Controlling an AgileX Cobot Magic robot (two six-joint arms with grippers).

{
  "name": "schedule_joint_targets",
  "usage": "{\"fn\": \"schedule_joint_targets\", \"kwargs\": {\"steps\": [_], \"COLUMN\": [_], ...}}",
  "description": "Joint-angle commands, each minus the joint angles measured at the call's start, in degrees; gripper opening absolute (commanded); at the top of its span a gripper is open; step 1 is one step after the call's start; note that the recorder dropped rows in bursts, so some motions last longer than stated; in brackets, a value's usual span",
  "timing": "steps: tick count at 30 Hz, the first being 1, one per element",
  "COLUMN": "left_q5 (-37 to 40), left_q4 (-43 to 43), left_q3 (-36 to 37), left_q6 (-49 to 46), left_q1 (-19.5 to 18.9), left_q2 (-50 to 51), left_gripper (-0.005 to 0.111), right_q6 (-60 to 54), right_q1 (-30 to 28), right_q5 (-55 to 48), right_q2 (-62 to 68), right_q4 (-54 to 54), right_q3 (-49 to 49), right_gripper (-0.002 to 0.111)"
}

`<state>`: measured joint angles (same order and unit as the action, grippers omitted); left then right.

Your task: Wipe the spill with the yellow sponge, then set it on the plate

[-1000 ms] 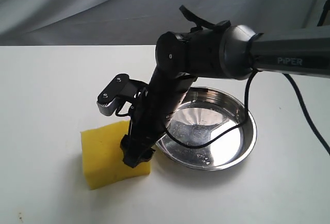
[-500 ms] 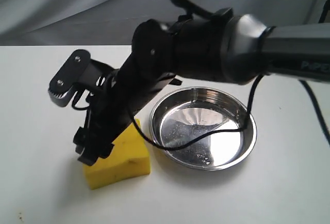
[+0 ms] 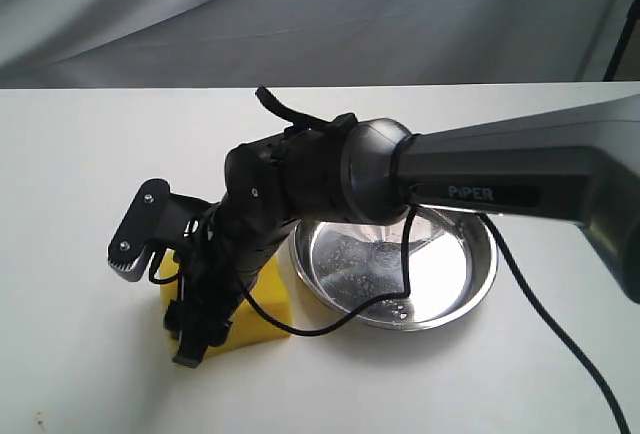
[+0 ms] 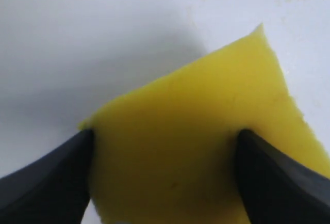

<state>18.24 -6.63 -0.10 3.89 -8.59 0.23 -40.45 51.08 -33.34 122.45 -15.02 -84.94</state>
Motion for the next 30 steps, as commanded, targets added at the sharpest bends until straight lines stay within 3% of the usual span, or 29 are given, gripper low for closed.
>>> {"fn": "schedule_joint_targets", "kwargs": {"steps": [1,8,26,30], "left_q5": [-0.25,-0.25,-0.25,-0.25], "left_q4": [0.03,0.03,0.03,0.03], "left_q3": [0.1,0.1,0.1,0.1], "left_q6": [0.22,0.22,0.22,0.22], "left_q1": [0.21,0.21,0.21,0.21], "left_q2": [-0.23,-0.23,-0.23,-0.23], "left_gripper": [0.0,0.0,0.0,0.0], "right_q6": [0.19,0.45,0.41,0.41], "right_q1": [-0.18,-0.18,-0.18,-0.18], "right_q5": [-0.94,-7.41,-23.05,-22.65], "right_q2": [1.73,1.73,-4.13,-4.09], "right_q4": [3.93,4.24,0.8,0.2], "right_q3": [0.48,0.48,0.48,0.48], "right_gripper": [0.046,0.0,0.0,0.0]}}
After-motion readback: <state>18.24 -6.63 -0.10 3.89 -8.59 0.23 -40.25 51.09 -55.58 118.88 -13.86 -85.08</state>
